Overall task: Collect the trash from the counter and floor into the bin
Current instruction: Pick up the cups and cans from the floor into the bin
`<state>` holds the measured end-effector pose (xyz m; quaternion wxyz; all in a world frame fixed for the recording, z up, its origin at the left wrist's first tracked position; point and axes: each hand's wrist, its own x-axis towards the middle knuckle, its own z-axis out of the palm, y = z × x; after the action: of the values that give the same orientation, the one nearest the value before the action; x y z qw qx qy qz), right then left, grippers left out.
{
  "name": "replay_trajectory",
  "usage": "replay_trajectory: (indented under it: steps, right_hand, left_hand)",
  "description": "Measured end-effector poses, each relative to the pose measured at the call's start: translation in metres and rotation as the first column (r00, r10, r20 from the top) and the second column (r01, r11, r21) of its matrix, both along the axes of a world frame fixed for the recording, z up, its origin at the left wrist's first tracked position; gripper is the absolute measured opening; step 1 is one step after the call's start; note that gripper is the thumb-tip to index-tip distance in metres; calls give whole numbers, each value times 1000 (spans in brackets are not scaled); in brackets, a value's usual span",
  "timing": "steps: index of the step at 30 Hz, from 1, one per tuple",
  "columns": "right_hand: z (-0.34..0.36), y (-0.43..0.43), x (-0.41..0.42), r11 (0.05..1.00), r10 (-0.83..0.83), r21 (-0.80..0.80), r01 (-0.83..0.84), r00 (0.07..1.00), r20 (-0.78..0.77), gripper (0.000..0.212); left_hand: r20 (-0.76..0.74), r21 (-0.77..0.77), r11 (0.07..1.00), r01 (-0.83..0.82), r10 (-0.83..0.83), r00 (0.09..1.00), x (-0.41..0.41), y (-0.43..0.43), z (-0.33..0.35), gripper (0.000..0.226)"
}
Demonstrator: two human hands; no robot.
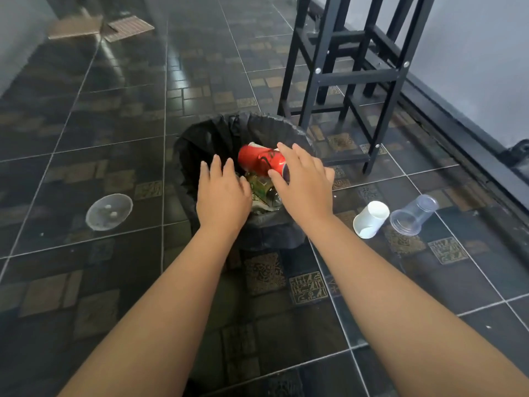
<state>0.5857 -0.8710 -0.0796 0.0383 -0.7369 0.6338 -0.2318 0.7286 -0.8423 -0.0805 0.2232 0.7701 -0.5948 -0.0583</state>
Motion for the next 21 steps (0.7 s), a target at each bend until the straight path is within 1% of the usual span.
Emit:
replay_trajectory:
  steps: [3,7,10,12,15,18,21]
  right_hand:
    - [1,4,0,1000,11,6,-11,1000,-14,50]
    - [4,10,-7,999,30,15,-30,1000,4,47]
    - [5,15,-18,999,50,-2,-50,998,48,47]
    - [3,20,-29,1000,28,-13,-27,995,95,47]
    - [-7,25,-57,999,-46,-21,49,989,139,46]
    - [-25,29,-102,982,-166,-64,177,975,148,44]
    - [-47,35,-154,944,-313,-62,325,938,152,43]
  left_hand:
    - [-30,-18,1000,-26,25,999,0,0,-4,51]
    - [-12,-51,999,-6,6,1000,-1,2,-3,51]
    - [52,-42,998,40,-38,998,-7,7,-3,53]
    - [118,-36,995,94,-89,989,-19,9,-4,56]
    - [172,-91,974,207,-189,967,-51,11,-3,60]
    - [183,-165,923,347,-317,931,-99,12,-4,57]
    - [170,-167,866,472,-446,879,-153,10,-18,55]
